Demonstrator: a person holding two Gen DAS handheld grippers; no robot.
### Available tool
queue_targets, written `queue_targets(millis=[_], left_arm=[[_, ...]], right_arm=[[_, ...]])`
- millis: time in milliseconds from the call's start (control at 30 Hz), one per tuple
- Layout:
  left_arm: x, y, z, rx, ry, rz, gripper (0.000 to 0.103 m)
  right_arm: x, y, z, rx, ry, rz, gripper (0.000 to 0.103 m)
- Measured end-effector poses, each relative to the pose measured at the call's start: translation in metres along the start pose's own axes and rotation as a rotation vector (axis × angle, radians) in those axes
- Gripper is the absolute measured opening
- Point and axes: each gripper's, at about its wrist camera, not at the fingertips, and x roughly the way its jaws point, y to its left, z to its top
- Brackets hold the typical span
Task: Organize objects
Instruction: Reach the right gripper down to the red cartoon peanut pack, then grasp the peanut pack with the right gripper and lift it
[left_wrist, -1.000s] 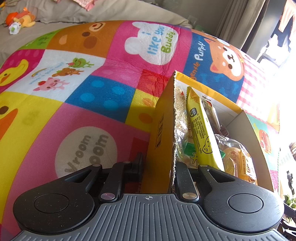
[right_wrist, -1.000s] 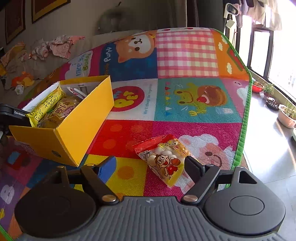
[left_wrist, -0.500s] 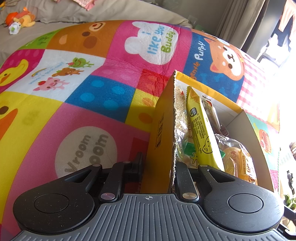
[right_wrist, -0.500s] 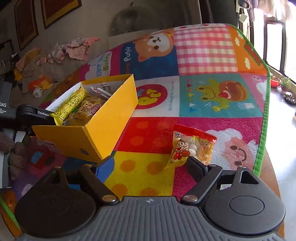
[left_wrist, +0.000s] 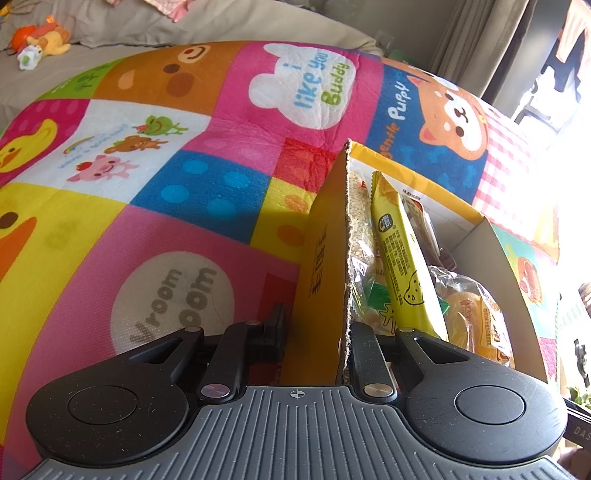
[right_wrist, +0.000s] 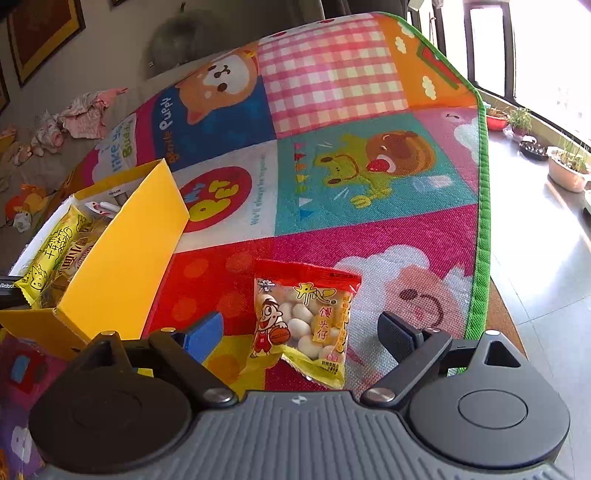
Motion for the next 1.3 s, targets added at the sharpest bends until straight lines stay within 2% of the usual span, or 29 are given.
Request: queue_targets(millis=[167, 233, 300, 400, 533, 633, 867, 1133, 1300], left_arm=[[0.0, 0.0, 0.0, 0.0, 0.0, 0.0, 0.018], [0.0, 0.0, 0.0, 0.0, 0.0, 0.0, 0.018], [0.0, 0.0, 0.0, 0.0, 0.0, 0.0, 0.018], [0.0, 0.0, 0.0, 0.0, 0.0, 0.001, 0.018], [0.0, -0.001, 0.0, 0.007, 0.004, 0.008, 0.018], [0.0, -0.002, 0.001, 0.015, 0.006, 0.015, 0.018], [0.0, -0.002, 0.001, 0.014, 0.003, 0.015, 0.018], [-0.001, -0.002, 0.002, 0.014, 0.001, 0.011, 0.018], [0.0, 0.0, 0.001, 0.007, -0.001, -0.002, 0.018]], right_arm=[[0.009, 0.015, 0.003, -0.061, 0.005, -0.016, 0.091], [0.009, 0.019, 0.002, -0.087, 0.004, -0.024, 0.085], [0.007, 0.023, 0.001, -0.12, 0.003, -0.039, 0.068], [0.001, 0.023, 0.0, -0.136, 0.011, -0.041, 0.056], [-0.017, 0.024, -0.004, -0.146, 0.006, -0.014, 0.055], [-0.035, 0.027, -0.007, -0.159, 0.022, 0.04, 0.055], [-0.091, 0.049, -0.014, -0.278, 0.001, 0.126, 0.055], [-0.133, 0.079, 0.011, -0.298, -0.078, 0.263, 0.056], [-0.133, 0.104, 0.035, -0.33, -0.128, 0.271, 0.056]])
